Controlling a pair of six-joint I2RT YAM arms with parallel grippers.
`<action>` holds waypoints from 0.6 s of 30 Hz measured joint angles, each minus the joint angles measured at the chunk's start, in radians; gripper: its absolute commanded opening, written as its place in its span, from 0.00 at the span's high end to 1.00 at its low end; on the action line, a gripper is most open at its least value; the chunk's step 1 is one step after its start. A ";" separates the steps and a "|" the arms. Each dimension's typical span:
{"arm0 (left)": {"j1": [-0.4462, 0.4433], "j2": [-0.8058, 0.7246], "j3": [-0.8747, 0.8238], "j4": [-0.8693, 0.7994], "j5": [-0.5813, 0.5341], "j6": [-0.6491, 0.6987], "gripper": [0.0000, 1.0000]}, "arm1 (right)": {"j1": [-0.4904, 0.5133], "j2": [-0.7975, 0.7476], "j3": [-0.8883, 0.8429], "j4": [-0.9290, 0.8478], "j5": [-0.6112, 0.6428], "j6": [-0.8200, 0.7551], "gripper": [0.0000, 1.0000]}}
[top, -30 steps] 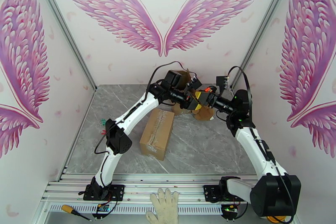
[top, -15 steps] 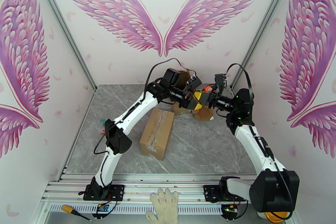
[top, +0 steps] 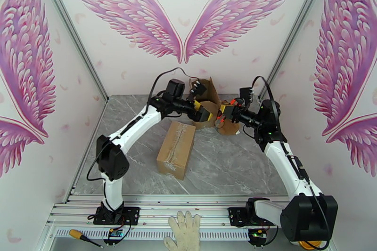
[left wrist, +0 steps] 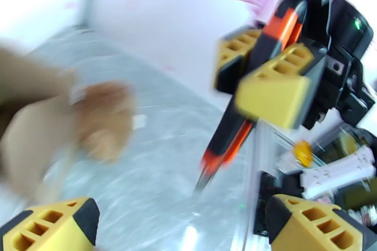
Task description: Unpack the express box
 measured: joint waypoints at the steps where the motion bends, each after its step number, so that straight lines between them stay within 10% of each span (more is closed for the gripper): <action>1: 0.024 -0.045 -0.052 0.010 -0.042 -0.019 0.04 | 0.030 0.000 -0.001 -0.051 0.062 -0.031 0.93; 18: 0.211 -0.518 -0.805 -0.017 -0.282 -0.193 0.18 | 0.544 0.198 -0.016 -0.236 0.715 -0.039 0.98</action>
